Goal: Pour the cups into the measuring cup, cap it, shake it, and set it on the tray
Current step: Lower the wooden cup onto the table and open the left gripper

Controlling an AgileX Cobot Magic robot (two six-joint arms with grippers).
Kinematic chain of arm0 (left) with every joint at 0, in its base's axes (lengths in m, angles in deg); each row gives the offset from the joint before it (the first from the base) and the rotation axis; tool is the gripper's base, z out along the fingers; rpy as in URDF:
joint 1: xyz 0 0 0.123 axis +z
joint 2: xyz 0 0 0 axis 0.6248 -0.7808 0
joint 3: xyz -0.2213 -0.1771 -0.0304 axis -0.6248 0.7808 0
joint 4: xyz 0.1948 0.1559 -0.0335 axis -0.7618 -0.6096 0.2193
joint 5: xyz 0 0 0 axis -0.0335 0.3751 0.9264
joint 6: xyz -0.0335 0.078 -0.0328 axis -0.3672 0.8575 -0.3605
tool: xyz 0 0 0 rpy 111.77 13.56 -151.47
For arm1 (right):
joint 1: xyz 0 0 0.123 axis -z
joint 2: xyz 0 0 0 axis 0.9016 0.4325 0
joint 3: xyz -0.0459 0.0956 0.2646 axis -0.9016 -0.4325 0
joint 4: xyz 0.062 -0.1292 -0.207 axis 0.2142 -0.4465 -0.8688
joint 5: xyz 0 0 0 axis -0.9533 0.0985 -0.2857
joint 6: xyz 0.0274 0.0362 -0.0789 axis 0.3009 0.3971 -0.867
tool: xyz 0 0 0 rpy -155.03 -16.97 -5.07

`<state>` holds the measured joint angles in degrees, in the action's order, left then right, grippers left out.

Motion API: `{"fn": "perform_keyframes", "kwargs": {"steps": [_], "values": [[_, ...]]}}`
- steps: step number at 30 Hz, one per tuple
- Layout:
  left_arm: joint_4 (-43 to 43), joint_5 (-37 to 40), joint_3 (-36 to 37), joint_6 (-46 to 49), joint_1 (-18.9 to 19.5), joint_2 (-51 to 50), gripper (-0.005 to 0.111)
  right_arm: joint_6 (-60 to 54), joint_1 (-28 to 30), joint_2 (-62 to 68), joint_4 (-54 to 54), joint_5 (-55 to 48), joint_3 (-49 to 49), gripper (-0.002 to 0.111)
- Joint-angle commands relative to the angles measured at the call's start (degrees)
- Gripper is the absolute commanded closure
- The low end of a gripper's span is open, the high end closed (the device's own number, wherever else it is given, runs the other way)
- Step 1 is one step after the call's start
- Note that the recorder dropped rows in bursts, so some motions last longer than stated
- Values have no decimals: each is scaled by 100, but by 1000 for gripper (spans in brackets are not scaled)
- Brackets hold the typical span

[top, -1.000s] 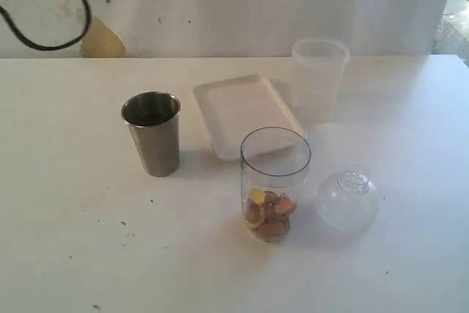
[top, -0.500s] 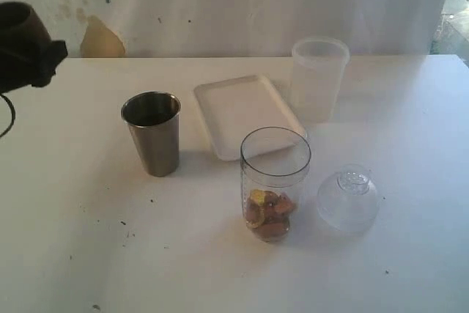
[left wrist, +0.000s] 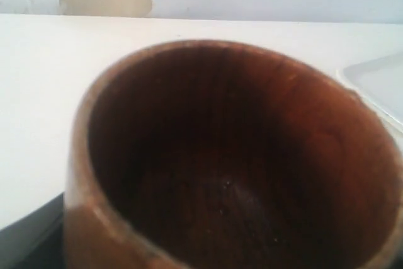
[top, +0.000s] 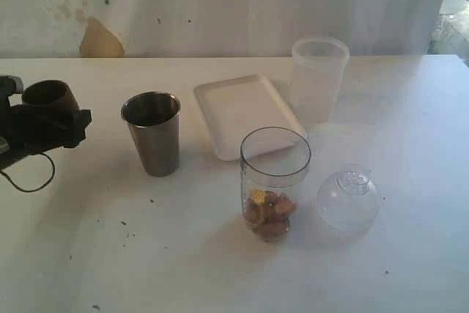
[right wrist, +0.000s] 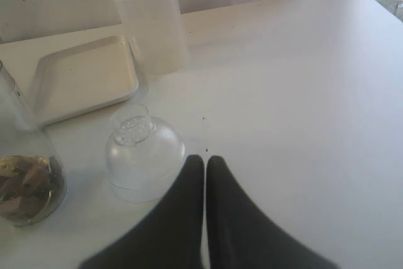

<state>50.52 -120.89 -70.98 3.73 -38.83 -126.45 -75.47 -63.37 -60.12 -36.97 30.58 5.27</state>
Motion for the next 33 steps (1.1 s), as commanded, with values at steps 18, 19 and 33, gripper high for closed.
{"fn": "perform_keyframes", "kwargs": {"steps": [18,19,33], "values": [[-8,-527,-470,239,7,-951,26,-100,15,-25,-24,14,-33,107],[-8,-468,-470,239,7,-951,26,-100,15,-25,-24,14,-33,107],[-8,-791,-470,239,7,-752,26,-100,15,-25,-24,14,-33,107]]}}
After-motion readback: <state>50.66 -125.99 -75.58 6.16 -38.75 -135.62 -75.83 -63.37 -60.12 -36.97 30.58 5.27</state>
